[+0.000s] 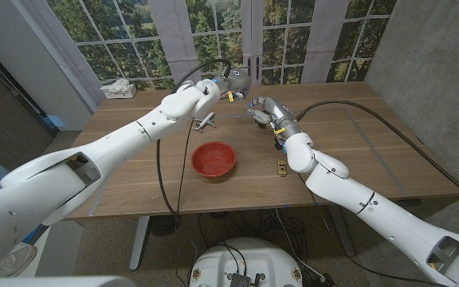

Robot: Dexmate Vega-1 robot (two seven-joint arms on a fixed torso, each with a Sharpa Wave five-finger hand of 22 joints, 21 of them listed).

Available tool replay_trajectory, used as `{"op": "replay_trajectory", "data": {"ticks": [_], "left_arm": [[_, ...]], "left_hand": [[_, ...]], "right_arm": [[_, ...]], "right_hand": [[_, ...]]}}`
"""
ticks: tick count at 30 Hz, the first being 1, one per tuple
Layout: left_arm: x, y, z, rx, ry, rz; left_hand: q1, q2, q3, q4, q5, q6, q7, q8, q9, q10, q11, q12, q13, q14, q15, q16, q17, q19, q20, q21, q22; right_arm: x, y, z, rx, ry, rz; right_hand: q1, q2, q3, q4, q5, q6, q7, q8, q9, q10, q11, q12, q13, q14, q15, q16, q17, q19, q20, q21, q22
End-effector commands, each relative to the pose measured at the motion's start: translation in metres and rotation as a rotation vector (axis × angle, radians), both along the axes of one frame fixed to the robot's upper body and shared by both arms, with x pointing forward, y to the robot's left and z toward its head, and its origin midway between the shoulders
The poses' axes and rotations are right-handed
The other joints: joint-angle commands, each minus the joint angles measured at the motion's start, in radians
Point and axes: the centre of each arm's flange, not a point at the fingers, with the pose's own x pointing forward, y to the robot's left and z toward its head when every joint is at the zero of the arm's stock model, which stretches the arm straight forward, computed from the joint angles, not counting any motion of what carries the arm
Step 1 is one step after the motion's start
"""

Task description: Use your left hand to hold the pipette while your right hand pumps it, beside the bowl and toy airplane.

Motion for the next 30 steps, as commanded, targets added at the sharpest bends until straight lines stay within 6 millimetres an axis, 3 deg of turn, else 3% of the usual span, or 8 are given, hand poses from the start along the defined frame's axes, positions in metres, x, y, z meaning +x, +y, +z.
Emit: {"op": "replay_trajectory", "data": {"ticks": [1,23,30], "left_arm": [[-0.002,-0.003,0.001,0.009,0.002,-0.001],[-0.003,-0.008,0.003,0.011,0.016,-0.014],[-0.003,-0.009,0.004,0.013,0.016,-0.017]], "left_hand": [[0.011,0.002,-0.003,-0.001,0.004,0.003,-0.007,0.007,0.004,0.056,-0.044,-0.001,0.101,0.01,-0.17,-0.001,0.002,0.003,-0.006,-0.001,0.006],[0.013,0.004,-0.007,-0.001,0.004,0.003,-0.008,0.008,0.005,0.057,-0.043,-0.005,0.105,0.012,-0.17,-0.003,0.003,0.005,-0.006,-0.002,0.006],[0.013,0.004,-0.009,-0.001,0.004,0.004,-0.007,0.008,0.005,0.057,-0.043,-0.006,0.107,0.012,-0.17,-0.005,0.003,0.005,-0.006,-0.002,0.006]], "right_arm": [[0.006,0.007,0.001,-0.01,-0.011,-0.009],[0.023,0.011,0.003,-0.002,-0.034,-0.049],[0.024,0.011,0.003,-0.006,-0.045,-0.058]], "right_hand": [[0.017,0.007,0.001,-0.002,0.005,0.015,-0.001,0.006,0.005,0.006,-0.005,0.003,0.004,0.004,-0.021,0.006,0.003,0.009,-0.002,-0.003,0.005],[0.072,0.008,-0.005,0.0,0.005,0.109,0.013,0.028,0.007,0.059,-0.013,0.021,0.005,0.047,-0.036,0.027,0.007,0.049,-0.005,-0.002,0.006],[0.103,0.003,-0.01,-0.002,0.004,0.183,0.017,0.048,0.009,0.078,-0.022,0.025,0.005,0.055,-0.046,0.033,0.009,0.066,-0.011,-0.003,0.007]]}}
